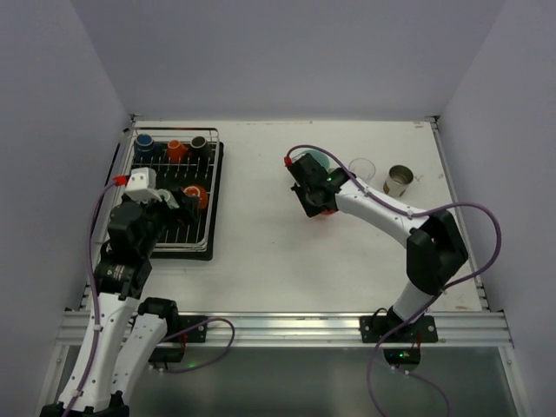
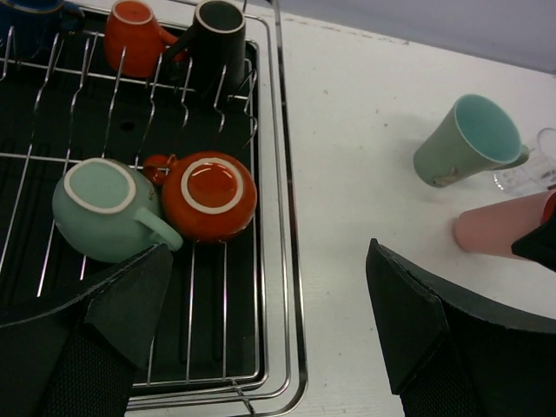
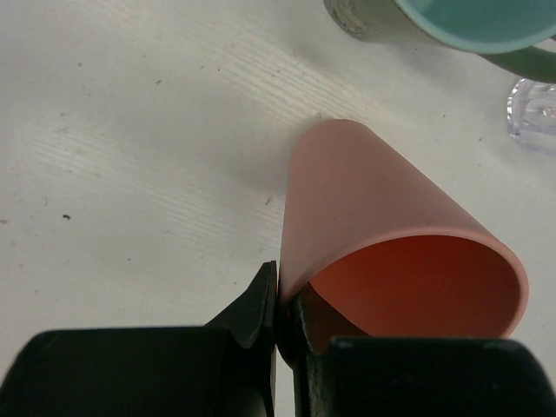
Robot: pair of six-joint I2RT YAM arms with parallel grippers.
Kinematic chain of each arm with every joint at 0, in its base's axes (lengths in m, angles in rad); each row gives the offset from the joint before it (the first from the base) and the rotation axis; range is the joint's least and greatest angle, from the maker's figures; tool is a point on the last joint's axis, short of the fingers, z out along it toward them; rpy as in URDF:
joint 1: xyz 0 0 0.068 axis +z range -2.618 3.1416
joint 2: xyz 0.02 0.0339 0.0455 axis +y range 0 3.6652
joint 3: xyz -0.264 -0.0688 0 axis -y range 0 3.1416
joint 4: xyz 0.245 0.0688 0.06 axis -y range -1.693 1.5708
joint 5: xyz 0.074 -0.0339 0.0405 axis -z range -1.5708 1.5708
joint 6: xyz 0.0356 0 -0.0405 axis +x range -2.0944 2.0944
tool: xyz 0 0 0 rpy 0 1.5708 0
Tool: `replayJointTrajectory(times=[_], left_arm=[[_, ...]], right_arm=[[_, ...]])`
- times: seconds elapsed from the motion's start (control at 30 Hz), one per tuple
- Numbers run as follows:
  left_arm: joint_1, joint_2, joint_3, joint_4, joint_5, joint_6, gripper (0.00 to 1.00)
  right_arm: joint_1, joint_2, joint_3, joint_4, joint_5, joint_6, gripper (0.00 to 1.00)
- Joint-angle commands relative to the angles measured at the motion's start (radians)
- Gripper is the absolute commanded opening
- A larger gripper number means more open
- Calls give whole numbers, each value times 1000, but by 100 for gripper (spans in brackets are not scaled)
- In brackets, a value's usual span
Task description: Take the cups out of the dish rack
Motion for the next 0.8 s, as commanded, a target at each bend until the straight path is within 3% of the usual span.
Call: replayJointTrajectory(times=[0.0,0.23,0.57,0.77], left_arm=[[-2,-4,-31,-10,-82,33,100],[-2,6,-37,-4,-137,34,100],[-2,20,-34,-12,-163,27,100],[-4,35,-26,-24,-180,17,100]], right_arm=[[1,38,90,-74,108,-71,0],[13,126,130,-62,71,-87,2],[16,82,164,-73,-65,-118,4],[16,135,193,-94,-125,-146,9]])
